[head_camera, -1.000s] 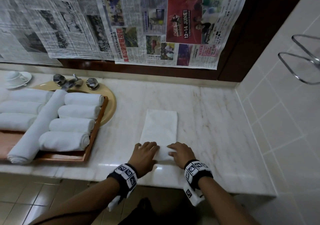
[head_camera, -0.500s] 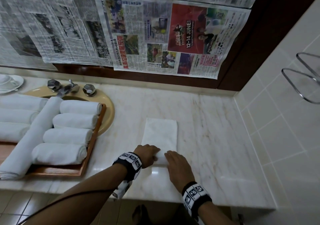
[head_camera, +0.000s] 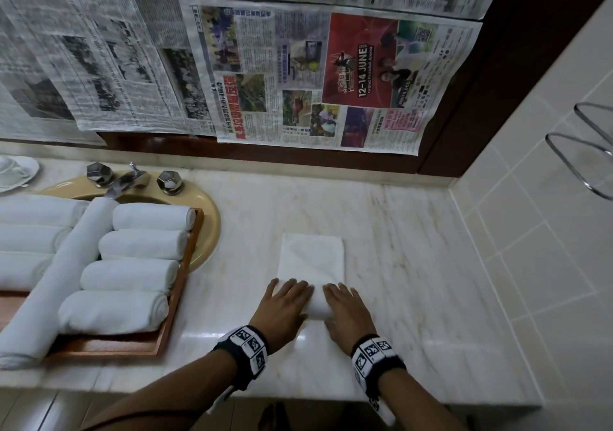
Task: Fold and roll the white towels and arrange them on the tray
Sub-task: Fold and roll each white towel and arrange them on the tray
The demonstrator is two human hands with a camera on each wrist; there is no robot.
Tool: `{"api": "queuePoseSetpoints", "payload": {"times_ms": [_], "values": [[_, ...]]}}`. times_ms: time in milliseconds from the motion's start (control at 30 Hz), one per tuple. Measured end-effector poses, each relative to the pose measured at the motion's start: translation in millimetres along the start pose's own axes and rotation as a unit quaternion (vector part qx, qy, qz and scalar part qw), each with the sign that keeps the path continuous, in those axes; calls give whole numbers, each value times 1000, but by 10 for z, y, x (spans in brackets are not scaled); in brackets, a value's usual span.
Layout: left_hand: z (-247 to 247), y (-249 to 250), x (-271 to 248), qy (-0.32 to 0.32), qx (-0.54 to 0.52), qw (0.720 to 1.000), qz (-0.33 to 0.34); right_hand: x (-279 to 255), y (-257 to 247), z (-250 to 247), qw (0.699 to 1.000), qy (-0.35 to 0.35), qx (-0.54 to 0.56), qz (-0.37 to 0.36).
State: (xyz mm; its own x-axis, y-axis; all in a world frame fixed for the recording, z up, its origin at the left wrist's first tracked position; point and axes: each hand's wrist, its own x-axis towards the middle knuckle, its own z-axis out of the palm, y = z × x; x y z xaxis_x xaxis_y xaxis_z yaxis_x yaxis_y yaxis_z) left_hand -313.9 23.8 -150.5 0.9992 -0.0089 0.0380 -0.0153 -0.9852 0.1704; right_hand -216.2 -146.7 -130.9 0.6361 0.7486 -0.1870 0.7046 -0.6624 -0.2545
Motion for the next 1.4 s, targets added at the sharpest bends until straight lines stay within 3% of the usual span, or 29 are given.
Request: {"api": "queuePoseSetpoints", "payload": {"times_ms": [100, 200, 333, 500, 567, 700, 933, 1033, 1233, 1400], "values": [[-4, -24, 56, -46, -1, 999, -29, 74, -33, -25, 999, -19, -28, 13], [-18, -121, 188, -96, -4, 995, -42, 85, -59, 38, 997, 31, -63, 19], [-85, -227, 401, -133, -13, 990, -46, 47, -104, 137, 995, 71, -64, 14], [-117, -307, 515, -159, -13, 986, -43, 113, -65, 155, 996, 66, -55, 13], [-104, -300, 530, -145, -4, 989, -40, 192, -38, 109, 997, 56, -38, 24], [-15, -237, 520, -26, -5, 999, -18, 362, 25, -35, 997, 68, 2, 36], [64, -214, 578, 30, -16, 999, -16, 770, 330, -229, 997, -51, 61, 18], [14, -342, 729, 11, -32, 999, -8, 893, 388, -332, 994, -82, 73, 21], [-93, -490, 954, -28, -72, 997, -22, 921, 507, -350, 995, 21, 93, -8], [-144, -585, 1164, -81, -91, 992, -35, 969, 596, -304, 996, 38, 69, -47]]}}
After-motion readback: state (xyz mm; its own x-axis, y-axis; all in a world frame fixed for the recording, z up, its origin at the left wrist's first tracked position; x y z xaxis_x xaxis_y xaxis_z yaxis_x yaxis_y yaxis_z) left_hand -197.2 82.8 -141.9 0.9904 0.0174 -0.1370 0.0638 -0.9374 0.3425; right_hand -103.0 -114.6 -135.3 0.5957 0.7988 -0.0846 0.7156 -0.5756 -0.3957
